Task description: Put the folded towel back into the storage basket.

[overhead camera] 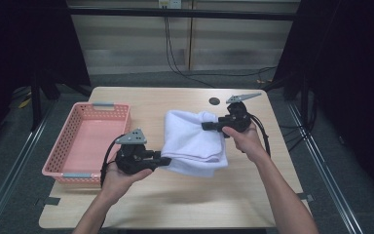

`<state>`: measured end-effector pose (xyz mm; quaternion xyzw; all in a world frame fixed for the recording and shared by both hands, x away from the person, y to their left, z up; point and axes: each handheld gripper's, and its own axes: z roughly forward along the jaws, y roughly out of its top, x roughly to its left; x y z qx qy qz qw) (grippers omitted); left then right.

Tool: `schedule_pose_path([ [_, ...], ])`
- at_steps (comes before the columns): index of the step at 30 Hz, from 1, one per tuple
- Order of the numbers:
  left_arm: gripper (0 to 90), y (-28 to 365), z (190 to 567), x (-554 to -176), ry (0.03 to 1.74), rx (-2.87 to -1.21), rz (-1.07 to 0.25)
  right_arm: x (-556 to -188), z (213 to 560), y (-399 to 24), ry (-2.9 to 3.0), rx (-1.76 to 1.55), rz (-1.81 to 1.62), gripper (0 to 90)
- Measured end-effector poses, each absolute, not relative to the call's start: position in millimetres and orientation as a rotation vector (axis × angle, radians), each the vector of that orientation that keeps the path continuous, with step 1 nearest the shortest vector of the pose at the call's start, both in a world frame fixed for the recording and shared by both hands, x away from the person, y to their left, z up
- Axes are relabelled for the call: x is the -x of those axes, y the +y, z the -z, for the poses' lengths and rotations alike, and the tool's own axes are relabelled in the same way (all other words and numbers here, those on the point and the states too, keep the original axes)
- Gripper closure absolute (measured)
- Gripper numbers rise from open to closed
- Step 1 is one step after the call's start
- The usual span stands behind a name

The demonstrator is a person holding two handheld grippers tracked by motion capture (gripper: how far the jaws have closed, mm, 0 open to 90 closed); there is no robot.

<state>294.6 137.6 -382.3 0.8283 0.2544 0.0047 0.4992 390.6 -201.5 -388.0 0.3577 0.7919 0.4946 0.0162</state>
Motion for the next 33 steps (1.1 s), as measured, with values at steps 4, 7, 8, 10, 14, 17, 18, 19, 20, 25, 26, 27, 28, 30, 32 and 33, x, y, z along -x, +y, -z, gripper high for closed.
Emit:
schedule_pose_path([
  [4,71.6,147,379,-296,0.626,-1.979,-0.022,-400,381,-189,2.469,-1.087,-1.552,67.7],
  [7,71.6,156,375,-299,0.639,-1.974,-0.04,-404,377,-181,2.472,-1.075,-1.549,67.8],
  [8,71.6,161,374,-299,0.645,-1.96,-0.037,-406,376,-177,2.474,-1.07,-1.55,67.8],
  [10,71.6,168,374,-300,0.661,-1.945,-0.042,-410,374,-170,2.479,-1.064,-1.555,67.8],
  [14,71.6,187,374,-299,0.692,-1.937,-0.061,-417,372,-150,2.497,-1.048,-1.572,67.8],
  [17,71.6,196,374,-300,0.699,-1.928,-0.071,-420,372,-142,2.504,-1.043,-1.58,67.8],
  [18,71.6,200,374,-300,0.706,-1.924,-0.072,-422,371,-136,2.508,-1.037,-1.587,67.8],
  [19,71.6,203,374,-301,0.715,-1.922,-0.077,-422,371,-136,2.508,-1.037,-1.587,67.8],
  [20,71.6,207,374,-301,0.723,-1.92,-0.085,-423,370,-133,2.51,-1.033,-1.585,67.8],
  [25,71.9,220,375,-304,0.743,-1.909,-0.102,-432,365,-114,2.53,-1.006,-1.568,68.0],
  [26,72.0,226,375,-307,0.749,-1.88,-0.104,-434,365,-111,2.534,-1.006,-1.567,68.1],
  [27,72.1,228,376,-308,0.758,-1.874,-0.114,-436,364,-108,2.533,-1.006,-1.564,68.1],
  [28,72.2,231,377,-309,0.769,-1.879,-0.124,-438,363,-105,2.533,-1.005,-1.563,68.2],
  [30,72.3,237,377,-310,0.786,-1.865,-0.119,-442,361,-99,2.539,-1.004,-1.551,68.2],
  [32,72.4,240,376,-309,0.792,-1.864,-0.13,-445,356,-91,2.551,-0.994,-1.545,68.2],
  [33,72.4,246,374,-309,0.791,-1.855,-0.131,-446,355,-88,2.551,-0.99,-1.547,68.2],
])
